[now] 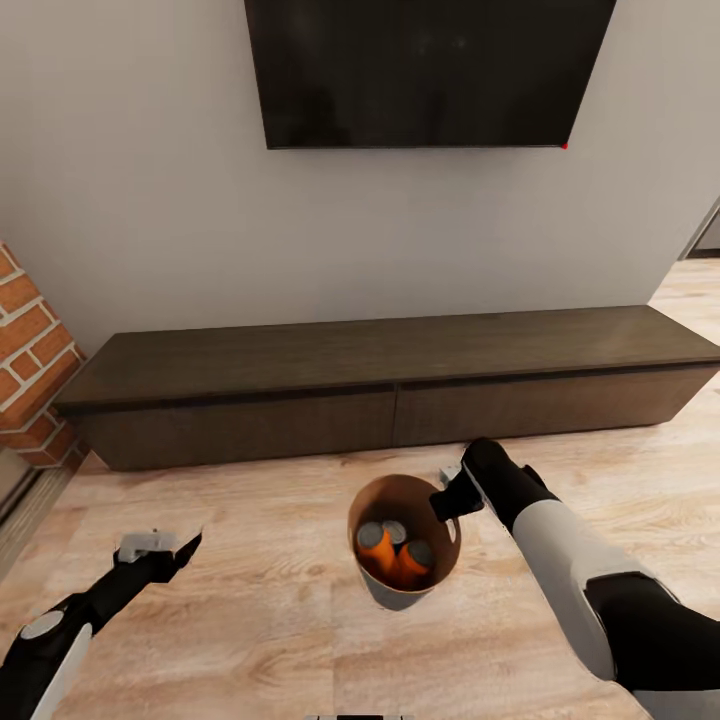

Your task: Put the three can of soda from the living room inside the tash can in the kitchen.

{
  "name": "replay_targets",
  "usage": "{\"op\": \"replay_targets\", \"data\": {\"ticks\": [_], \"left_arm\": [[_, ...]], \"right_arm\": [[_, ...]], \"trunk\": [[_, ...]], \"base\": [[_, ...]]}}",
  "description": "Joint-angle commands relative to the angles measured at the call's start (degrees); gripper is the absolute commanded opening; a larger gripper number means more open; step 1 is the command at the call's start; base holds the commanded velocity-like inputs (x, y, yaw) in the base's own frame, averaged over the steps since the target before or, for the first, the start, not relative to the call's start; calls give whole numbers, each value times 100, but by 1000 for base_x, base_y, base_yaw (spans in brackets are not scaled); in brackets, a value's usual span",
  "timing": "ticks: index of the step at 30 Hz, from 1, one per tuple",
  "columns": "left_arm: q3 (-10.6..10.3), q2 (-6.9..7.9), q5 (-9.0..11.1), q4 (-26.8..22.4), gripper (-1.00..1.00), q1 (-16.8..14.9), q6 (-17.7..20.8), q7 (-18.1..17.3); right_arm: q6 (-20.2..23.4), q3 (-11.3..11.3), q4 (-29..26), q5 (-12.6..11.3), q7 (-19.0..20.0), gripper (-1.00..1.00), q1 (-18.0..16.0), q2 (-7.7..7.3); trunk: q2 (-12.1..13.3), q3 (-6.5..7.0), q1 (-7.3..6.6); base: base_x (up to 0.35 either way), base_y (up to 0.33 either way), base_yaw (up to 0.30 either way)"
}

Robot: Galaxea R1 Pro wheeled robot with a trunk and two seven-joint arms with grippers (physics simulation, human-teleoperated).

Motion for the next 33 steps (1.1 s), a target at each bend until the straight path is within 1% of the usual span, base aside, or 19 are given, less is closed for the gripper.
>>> {"op": "replay_targets", "data": {"ticks": [1,2,4,5,9,14,16,18,33], "left_arm": [[1,-14,-2,184,100,12,-210,14],[6,-35,-21,439,100,32,-487,42],[12,-47,-29,659,100,45,-681,74],[13,-57,-30,851,100,53,-814,97],[21,-69,-42,1110,100,63,-970,168],[17,-73,-46,1211,100,67,-1026,404],[13,-74,-48,1227,100,67,-1035,559],[10,-74,-48,1233,100,68,-1038,620],[2,-79,-55,1238,100,68,-1041,692]], "right_arm": [[27,-14,65,-137,42,-100,-37,-44],[27,-16,179,-145,41,-100,-88,-120],[27,-17,259,-152,41,-100,-121,-188],[27,-18,311,-156,44,-100,-142,-247],[27,-19,372,-162,49,-100,-167,-332],[27,-19,396,-164,73,-100,-176,-363],[27,-19,400,-164,82,-100,-178,-374],[27,-20,401,-164,89,-100,-178,-380],[27,-13,402,-164,62,-100,-170,-383]], "trunk": [[0,1,-1],[0,1,-1],[0,1,-1],[0,1,-1],[-161,-71,87],[-361,-161,197],[-442,-196,241],[-522,-232,285],[-1123,-502,614]], "base": [[0,0,0],[0,0,0],[0,0,0],[0,0,0],[0,0,0],[0,0,0],[0,0,0],[0,0,0],[0,0,0]]}}
